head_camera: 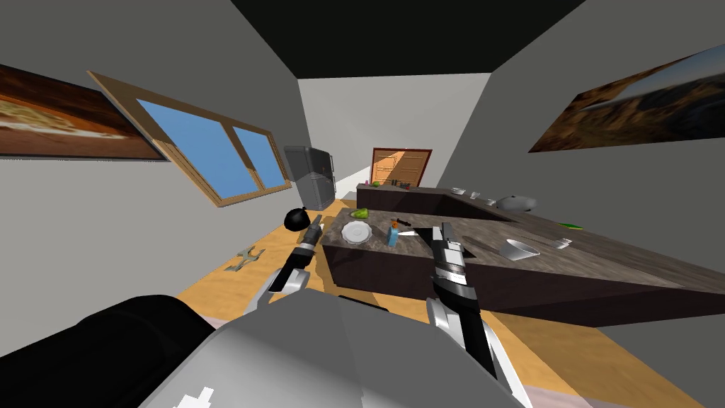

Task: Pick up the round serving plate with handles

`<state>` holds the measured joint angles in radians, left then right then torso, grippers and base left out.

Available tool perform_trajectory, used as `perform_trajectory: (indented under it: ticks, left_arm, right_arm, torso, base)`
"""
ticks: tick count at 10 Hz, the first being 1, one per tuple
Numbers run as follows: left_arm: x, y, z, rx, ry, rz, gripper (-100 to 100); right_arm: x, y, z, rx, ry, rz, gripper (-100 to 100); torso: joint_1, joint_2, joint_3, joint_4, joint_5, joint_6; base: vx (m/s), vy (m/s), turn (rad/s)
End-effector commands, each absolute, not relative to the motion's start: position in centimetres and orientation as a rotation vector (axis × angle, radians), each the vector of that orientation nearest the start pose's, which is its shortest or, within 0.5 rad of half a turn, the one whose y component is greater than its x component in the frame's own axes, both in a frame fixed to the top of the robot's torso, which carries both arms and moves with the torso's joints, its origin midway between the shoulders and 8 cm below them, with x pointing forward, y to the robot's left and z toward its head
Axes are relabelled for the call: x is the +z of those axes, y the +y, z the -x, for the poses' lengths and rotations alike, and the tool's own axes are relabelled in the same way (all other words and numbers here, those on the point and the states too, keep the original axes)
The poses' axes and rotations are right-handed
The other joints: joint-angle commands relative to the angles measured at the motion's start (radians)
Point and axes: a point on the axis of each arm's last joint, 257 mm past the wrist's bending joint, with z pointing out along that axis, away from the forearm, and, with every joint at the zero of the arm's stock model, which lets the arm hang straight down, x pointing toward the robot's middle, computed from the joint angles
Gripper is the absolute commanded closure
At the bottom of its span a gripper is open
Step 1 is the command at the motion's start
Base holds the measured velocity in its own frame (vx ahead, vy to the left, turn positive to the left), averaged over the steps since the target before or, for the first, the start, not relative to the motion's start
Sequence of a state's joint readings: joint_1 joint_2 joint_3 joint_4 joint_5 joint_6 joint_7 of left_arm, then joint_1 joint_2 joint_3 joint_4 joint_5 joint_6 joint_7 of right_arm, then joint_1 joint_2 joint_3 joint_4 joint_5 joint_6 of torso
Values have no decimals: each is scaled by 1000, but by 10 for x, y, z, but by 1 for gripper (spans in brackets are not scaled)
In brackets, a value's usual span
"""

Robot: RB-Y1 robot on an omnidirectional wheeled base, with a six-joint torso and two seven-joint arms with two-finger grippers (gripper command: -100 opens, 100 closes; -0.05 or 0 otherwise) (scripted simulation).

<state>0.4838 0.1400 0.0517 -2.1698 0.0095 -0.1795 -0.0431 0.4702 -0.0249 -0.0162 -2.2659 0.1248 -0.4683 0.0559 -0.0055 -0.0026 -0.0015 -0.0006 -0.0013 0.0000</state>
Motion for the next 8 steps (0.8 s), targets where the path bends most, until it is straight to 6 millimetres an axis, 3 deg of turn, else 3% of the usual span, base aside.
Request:
perform_trajectory:
  ticks: [1,8]
  left_arm:
    - [-97,312,-403,-1070,1021,892,-100]
    - [-144,326,-414,-1003,1126,1047,-100]
  right_arm:
    - [20,-267,-356,1159,727,-552,0]
    - [20,-267,-356,1159,727,-552,0]
  torso:
    - [0,0,0,0,0,0]
    - [2,1,0,0,0,0]
  base:
    - [18,-58,8]
    - [21,-60,6]
